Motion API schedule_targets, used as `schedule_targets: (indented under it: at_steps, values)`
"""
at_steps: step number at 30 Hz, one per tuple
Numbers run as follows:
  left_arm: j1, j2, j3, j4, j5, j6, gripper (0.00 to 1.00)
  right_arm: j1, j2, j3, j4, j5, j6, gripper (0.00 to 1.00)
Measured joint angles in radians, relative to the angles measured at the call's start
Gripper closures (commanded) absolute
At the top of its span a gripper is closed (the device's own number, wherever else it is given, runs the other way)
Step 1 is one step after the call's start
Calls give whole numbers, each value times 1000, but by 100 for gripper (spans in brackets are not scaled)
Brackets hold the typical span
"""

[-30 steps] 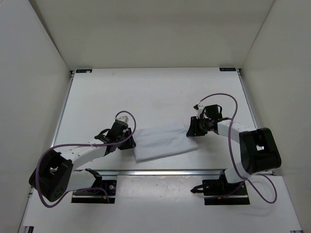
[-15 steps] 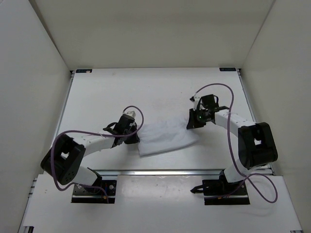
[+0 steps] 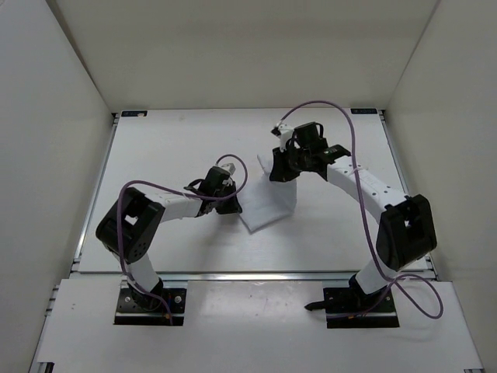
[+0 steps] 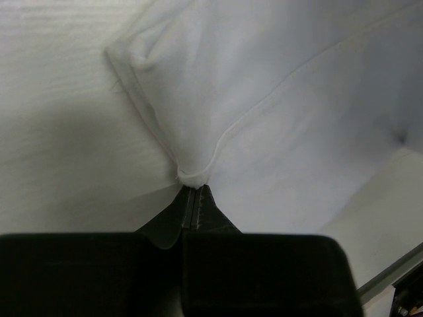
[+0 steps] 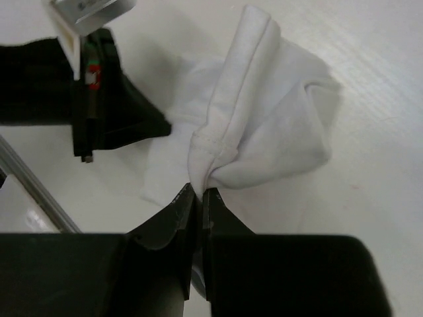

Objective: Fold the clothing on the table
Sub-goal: Fold the skirt

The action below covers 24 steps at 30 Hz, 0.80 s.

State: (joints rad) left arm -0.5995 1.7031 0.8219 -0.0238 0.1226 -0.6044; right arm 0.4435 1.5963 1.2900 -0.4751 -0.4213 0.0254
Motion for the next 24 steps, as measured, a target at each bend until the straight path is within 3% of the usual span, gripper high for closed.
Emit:
schedule_targets:
  at_steps: [12, 14, 15, 17, 21, 24]
  values:
    - [5, 104, 79, 73, 98, -33, 100, 140, 138, -93, 66, -69, 101, 99]
    - [7, 104, 74, 82, 103, -38, 100, 145, 152, -93, 72, -71, 113, 85]
    - [8, 105, 74, 84, 105, -40, 100, 142, 159, -93, 74, -72, 123, 70]
    - [9, 106, 74, 85, 109, -43, 100, 131, 169, -93, 78, -82, 145, 50]
    - [9, 106, 74, 85, 113, -44, 100, 107, 163, -90, 90, -92, 166, 29]
    - [17, 106, 75, 81, 119, -47, 100, 80, 123, -90, 90, -90, 171, 31]
